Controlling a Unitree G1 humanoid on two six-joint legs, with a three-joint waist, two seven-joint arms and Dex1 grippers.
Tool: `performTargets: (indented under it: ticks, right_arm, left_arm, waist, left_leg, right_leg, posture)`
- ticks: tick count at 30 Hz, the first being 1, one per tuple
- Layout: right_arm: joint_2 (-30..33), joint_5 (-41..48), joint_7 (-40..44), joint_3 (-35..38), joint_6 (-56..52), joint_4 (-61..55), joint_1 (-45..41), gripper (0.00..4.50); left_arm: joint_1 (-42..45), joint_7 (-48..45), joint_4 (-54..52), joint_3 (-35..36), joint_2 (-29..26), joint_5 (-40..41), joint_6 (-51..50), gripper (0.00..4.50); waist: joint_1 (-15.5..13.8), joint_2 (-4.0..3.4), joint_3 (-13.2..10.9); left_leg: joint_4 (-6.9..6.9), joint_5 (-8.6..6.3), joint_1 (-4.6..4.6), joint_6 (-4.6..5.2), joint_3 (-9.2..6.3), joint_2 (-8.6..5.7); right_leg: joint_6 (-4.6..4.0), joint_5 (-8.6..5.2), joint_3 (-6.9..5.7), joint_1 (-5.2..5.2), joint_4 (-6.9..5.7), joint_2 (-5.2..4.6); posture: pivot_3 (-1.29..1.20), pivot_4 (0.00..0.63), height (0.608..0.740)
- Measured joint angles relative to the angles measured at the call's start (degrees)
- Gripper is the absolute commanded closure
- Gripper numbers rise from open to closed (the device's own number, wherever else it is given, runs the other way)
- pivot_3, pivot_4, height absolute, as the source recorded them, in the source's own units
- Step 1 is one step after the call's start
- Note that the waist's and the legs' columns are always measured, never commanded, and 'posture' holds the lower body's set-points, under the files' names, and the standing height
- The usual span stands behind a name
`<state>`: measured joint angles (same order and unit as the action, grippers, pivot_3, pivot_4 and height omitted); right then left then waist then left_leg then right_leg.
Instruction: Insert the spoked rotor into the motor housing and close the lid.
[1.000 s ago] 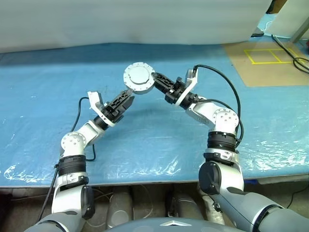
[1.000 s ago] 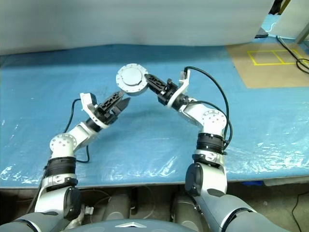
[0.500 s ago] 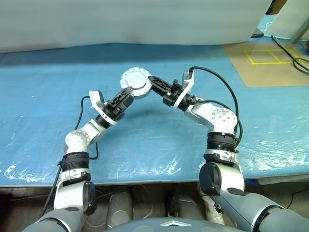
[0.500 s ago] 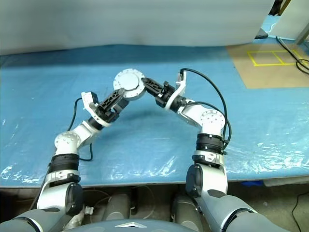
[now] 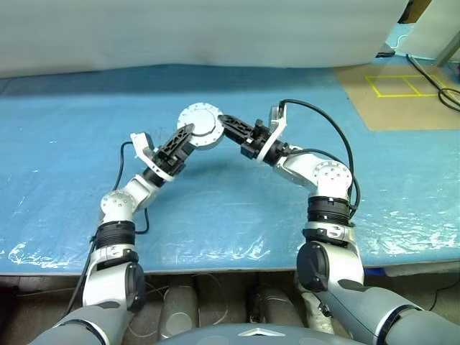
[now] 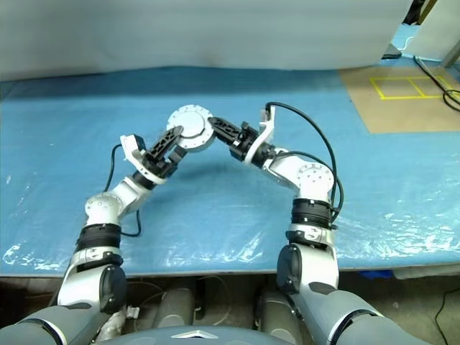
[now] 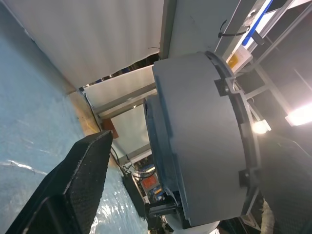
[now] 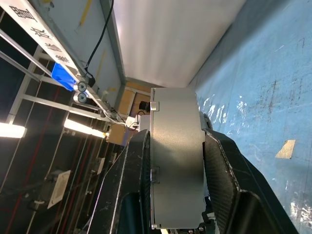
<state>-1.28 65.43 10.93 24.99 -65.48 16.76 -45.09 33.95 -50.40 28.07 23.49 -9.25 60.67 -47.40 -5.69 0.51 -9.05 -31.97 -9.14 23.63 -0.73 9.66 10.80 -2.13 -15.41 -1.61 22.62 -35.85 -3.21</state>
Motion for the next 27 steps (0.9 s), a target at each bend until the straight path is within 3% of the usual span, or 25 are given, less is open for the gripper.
performTargets:
  ticks: [13, 16, 19, 21, 27]
  right_arm:
    - [0.02, -0.08, -1.22, -0.26, 0.50, 0.10, 0.50, 3.30]
    - [0.05, -0.15, -1.41, -0.32, 0.71, 0.10, 0.51, 3.30]
    - [0.30, -0.28, -1.88, -0.29, 1.29, 0.25, 0.64, 3.30]
    - [0.48, -0.28, -1.86, -0.27, 1.42, 0.25, 0.64, 3.30]
    - [0.37, -0.27, -1.83, -0.27, 1.49, 0.25, 0.64, 3.30]
  left_arm:
    - [2.49, 1.21, 1.85, -0.46, 2.41, -3.84, 4.06, 0.02]
    - [2.49, 1.31, 1.55, -0.48, 2.59, -4.32, 4.45, 0.55]
    - [2.74, 2.52, 0.63, -1.00, 2.77, -5.14, 4.47, 1.51]
    - [2.86, 2.96, 0.73, -1.04, 2.95, -5.19, 4.41, 1.81]
    - [2.84, 3.18, 0.49, -0.93, 2.96, -4.75, 4.04, 1.83]
  waist:
    - [0.05, 0.00, 0.00]
    - [0.05, 0.00, 0.00]
    - [0.04, 0.00, 0.00]
    - [0.07, 0.00, 0.00]
    - [0.14, 0.00, 0.00]
  left_leg:
    - [-0.01, 0.00, 0.02, 0.00, -0.03, 0.01]
    - [-0.02, 0.00, 0.02, 0.00, -0.03, 0.02]
    - [-0.04, 0.00, 0.02, 0.00, -0.03, 0.02]
    - [-0.04, 0.00, 0.02, 0.00, -0.03, 0.02]
    - [-0.03, 0.00, 0.02, 0.00, -0.03, 0.01]
  right_leg:
    - [-0.02, 0.01, -0.03, 0.01, 0.01, 0.00]
    - [-0.02, 0.01, -0.04, 0.00, -0.01, 0.00]
    - [-0.02, 0.01, -0.04, 0.00, -0.01, 0.00]
    - [-0.02, 0.01, -0.03, 0.00, 0.00, 0.00]
    - [-0.02, 0.01, -0.04, 0.01, 0.01, 0.01]
  posture:
    - [0.00, 0.150, 0.740]
    - [0.00, 0.150, 0.740]
    - [0.00, 0.150, 0.740]
    - [0.00, 0.150, 0.740]
    - [0.00, 0.150, 0.740]
